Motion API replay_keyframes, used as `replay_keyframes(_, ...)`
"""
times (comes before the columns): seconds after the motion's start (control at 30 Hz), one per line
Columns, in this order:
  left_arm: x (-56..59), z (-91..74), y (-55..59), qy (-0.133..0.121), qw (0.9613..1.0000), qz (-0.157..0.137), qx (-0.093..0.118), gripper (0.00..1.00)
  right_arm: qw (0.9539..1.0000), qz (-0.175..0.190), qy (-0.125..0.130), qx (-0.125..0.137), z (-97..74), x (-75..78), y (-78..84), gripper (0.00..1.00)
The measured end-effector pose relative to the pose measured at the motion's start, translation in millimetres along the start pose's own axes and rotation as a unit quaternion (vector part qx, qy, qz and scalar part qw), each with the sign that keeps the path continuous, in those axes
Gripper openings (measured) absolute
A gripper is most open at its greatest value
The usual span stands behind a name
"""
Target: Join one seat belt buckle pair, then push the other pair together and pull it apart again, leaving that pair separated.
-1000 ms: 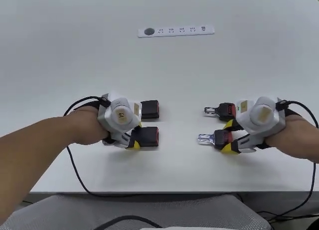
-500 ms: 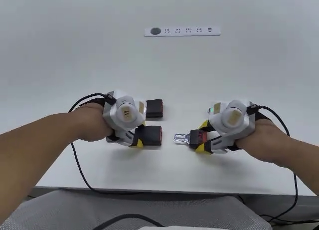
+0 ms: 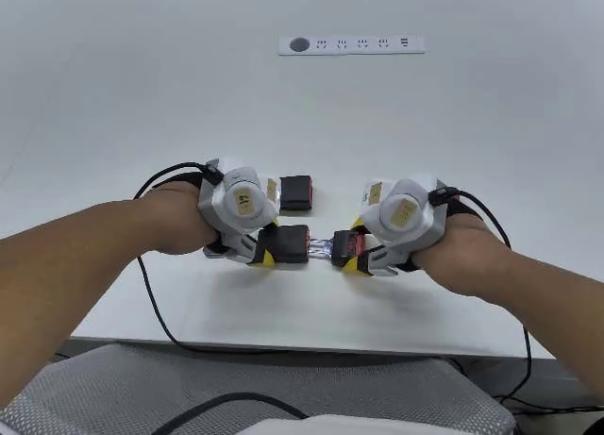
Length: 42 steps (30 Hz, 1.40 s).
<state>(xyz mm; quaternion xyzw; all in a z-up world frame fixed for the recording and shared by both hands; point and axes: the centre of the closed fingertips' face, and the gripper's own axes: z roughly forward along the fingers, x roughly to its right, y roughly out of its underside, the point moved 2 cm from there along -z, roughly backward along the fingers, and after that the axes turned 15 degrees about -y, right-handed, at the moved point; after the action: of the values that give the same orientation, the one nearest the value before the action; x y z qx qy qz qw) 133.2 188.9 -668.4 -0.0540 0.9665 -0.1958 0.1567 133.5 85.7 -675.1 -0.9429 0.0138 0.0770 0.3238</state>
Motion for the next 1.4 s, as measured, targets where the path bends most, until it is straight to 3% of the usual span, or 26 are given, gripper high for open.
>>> replay_keyframes(0.53, -1.0, 3.7, 0.8, 0.028, 0.9995, 0.012, -0.004, 0.32, 0.9998, -0.002, -0.017, 0.005, 7.1, 1.8, -12.5, 0.32)
replay_keyframes(0.87, 1.0, 1.7, -1.9, 0.031, 0.9993, 0.019, -0.007, 0.31, 0.9997, -0.001, -0.019, 0.018, 16.1, 3.2, -20.7, 0.32)
replay_keyframes(1.03, -0.3, 4.4, 0.3, 0.029, 0.9993, 0.021, -0.009, 0.31, 0.9998, 0.004, -0.015, 0.016, 9.2, 2.6, -20.8, 0.32)
replay_keyframes(1.17, 0.5, 4.0, -0.2, 0.029, 0.9994, 0.016, -0.009, 0.32, 0.9998, 0.001, -0.015, 0.011, 9.0, 1.5, -21.4, 0.32)
replay_keyframes(1.3, 0.7, 2.8, 0.8, 0.024, 0.9996, -0.001, -0.011, 0.31, 0.9994, -0.023, -0.019, -0.018, 8.5, 2.0, -21.0, 0.31)
replay_keyframes(1.4, -0.6, 3.2, 2.2, 0.026, 0.9996, -0.003, -0.01, 0.31, 0.9993, -0.023, -0.019, -0.022, 9.1, 2.1, -20.4, 0.31)
